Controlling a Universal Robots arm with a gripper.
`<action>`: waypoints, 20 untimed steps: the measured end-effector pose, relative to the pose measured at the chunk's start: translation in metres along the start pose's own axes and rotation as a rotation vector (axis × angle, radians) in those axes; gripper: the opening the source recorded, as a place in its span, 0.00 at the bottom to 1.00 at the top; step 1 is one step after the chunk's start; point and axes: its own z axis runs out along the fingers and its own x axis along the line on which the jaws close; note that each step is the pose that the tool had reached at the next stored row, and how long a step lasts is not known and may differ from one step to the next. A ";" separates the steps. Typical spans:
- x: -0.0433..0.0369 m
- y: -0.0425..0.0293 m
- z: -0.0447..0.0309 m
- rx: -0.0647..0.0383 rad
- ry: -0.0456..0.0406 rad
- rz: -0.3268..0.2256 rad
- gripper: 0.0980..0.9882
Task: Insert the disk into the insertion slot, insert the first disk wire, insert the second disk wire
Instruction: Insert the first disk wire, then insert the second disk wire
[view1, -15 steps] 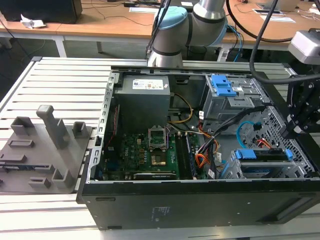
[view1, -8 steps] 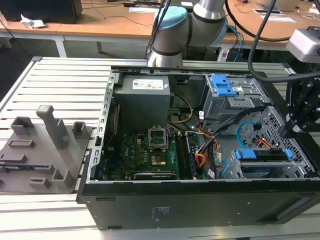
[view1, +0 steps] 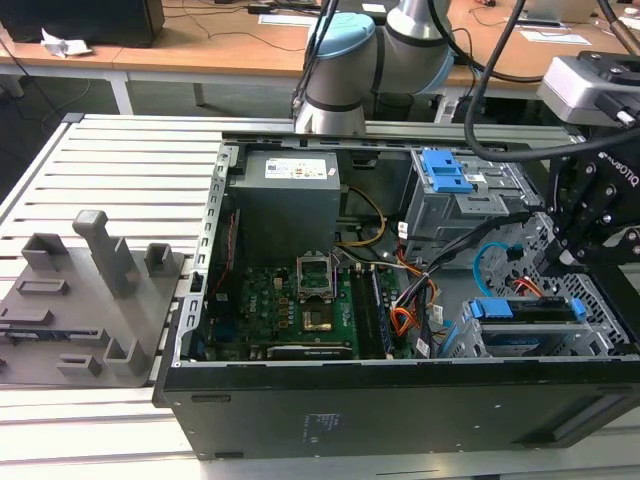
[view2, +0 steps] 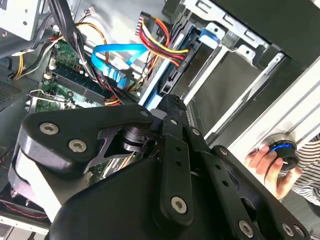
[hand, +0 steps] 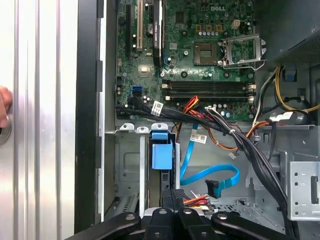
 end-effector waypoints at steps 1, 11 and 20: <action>0.0001 0.0064 0.0003 0.000 0.0000 0.000 0.01; 0.0003 0.0162 0.0008 0.000 0.0001 0.000 0.01; 0.0002 0.0165 0.0009 0.000 0.0011 -0.022 0.30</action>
